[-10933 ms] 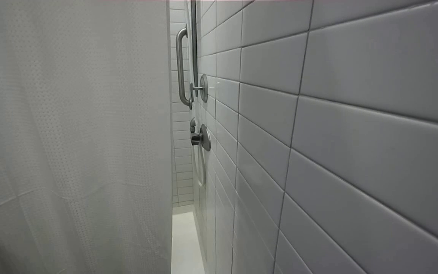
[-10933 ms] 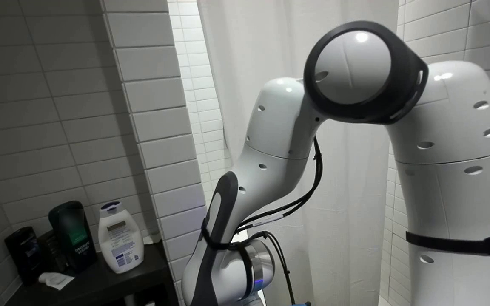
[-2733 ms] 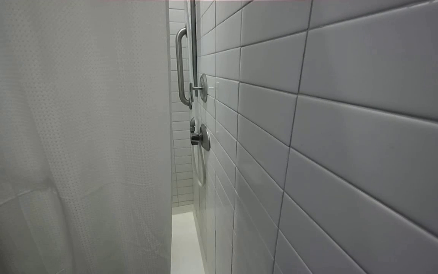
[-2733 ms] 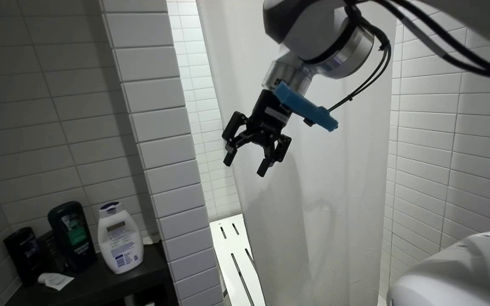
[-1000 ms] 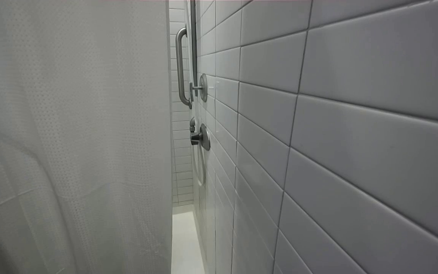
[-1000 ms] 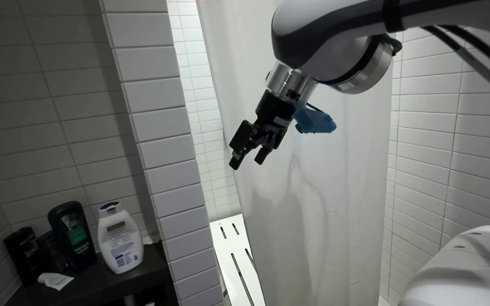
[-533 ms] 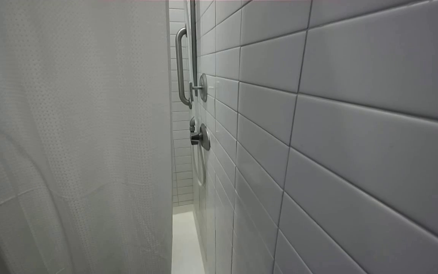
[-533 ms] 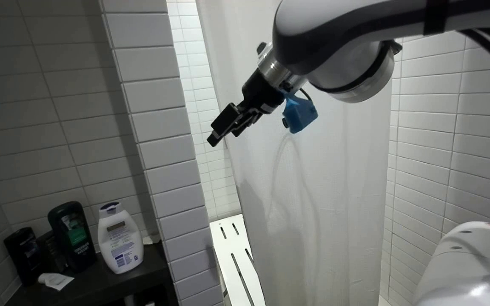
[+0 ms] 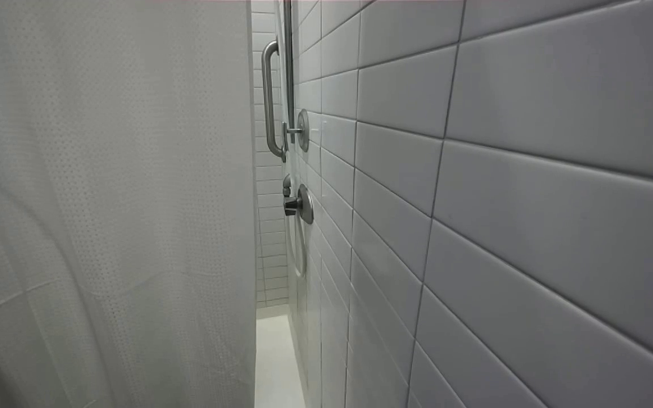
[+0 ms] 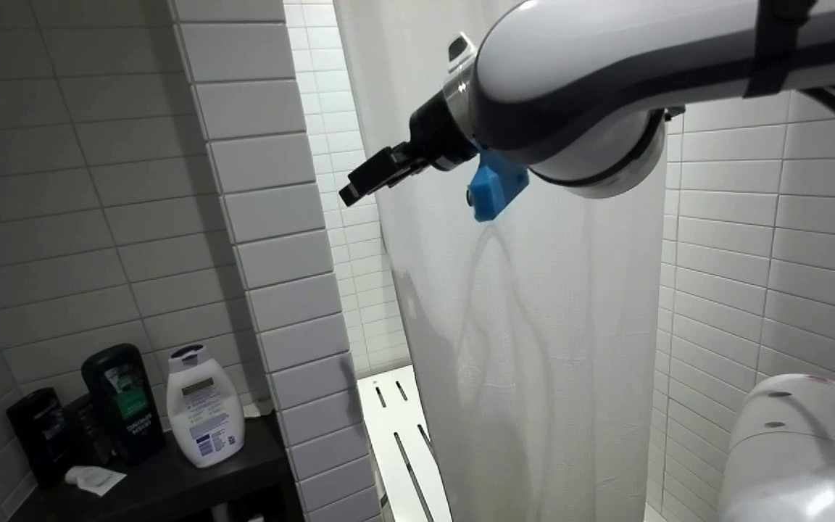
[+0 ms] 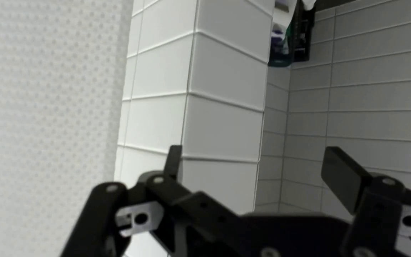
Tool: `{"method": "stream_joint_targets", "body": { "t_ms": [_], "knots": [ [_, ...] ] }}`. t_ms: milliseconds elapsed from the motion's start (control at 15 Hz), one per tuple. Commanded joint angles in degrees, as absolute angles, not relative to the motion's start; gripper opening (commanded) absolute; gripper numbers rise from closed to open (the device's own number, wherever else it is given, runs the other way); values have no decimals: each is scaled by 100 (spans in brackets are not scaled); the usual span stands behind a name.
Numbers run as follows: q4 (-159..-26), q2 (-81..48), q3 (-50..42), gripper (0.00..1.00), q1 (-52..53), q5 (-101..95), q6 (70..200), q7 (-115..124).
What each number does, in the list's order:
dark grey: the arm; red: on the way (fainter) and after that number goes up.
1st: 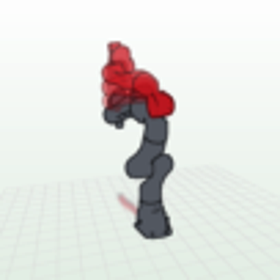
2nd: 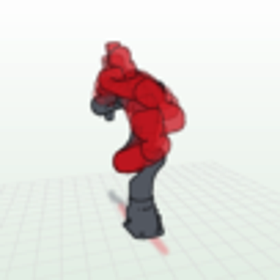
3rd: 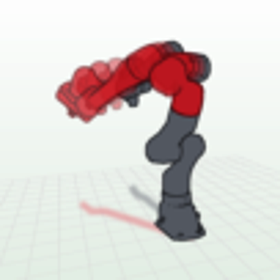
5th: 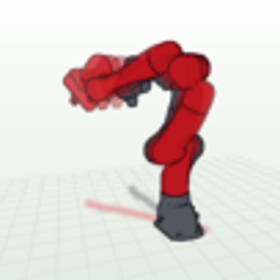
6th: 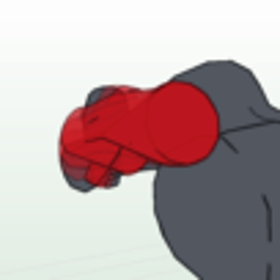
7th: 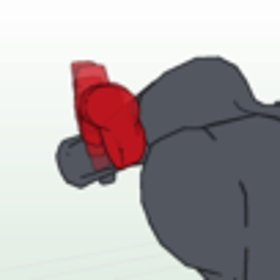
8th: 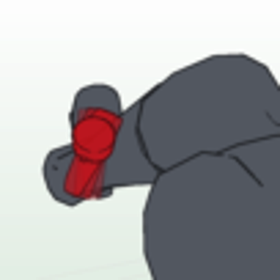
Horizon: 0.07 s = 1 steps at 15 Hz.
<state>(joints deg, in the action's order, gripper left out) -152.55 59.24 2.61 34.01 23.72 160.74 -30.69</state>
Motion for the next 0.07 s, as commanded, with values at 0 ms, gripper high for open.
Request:
{"method": "stream_joint_targets", "body": {
  "t_ms": [0],
  "knots": [
    [-15272,5924,5,100,3647,1734,16282,-2613]
  ]
}}
